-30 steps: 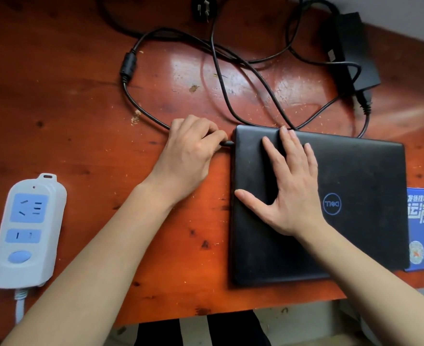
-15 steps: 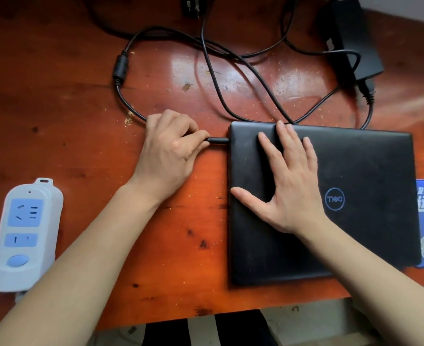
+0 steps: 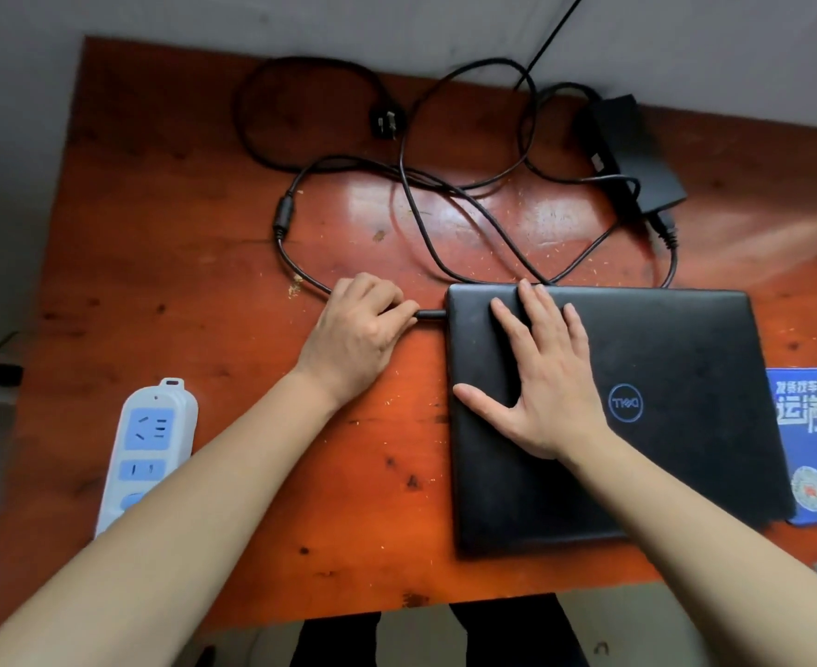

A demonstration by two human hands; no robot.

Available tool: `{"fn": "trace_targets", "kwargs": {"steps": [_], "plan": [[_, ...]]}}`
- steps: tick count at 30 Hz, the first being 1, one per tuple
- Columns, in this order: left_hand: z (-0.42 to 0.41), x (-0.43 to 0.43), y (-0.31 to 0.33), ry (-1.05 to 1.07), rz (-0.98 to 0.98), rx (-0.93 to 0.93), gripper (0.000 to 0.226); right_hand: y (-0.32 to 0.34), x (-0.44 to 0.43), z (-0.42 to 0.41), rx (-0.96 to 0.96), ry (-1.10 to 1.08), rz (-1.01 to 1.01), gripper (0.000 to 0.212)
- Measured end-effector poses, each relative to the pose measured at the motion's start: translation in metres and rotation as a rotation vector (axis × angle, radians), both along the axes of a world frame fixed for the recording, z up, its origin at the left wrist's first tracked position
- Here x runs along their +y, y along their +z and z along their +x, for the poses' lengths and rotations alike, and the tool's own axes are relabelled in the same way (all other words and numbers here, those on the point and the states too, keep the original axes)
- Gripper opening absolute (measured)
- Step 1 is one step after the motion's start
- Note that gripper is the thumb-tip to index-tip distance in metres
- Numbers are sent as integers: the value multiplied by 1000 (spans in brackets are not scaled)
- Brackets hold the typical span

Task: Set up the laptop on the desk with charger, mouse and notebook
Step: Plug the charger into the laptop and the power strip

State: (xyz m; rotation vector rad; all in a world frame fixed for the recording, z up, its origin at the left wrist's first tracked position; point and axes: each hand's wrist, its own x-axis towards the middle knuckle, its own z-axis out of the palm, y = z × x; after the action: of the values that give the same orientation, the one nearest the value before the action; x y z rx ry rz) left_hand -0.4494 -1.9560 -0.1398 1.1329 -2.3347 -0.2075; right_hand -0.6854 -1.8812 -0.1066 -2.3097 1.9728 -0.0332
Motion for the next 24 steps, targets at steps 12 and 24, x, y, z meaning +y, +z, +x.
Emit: {"fn": "trace_targets", "kwargs": {"steps": [12,24], "plan": [[-12,-4,5,622,303,-208,49,11,-48,-3,-329,-123,-169,36],[-13,-8,5,642,325,-263,49,46,-287,92,-483,-170,-14,36]]}}
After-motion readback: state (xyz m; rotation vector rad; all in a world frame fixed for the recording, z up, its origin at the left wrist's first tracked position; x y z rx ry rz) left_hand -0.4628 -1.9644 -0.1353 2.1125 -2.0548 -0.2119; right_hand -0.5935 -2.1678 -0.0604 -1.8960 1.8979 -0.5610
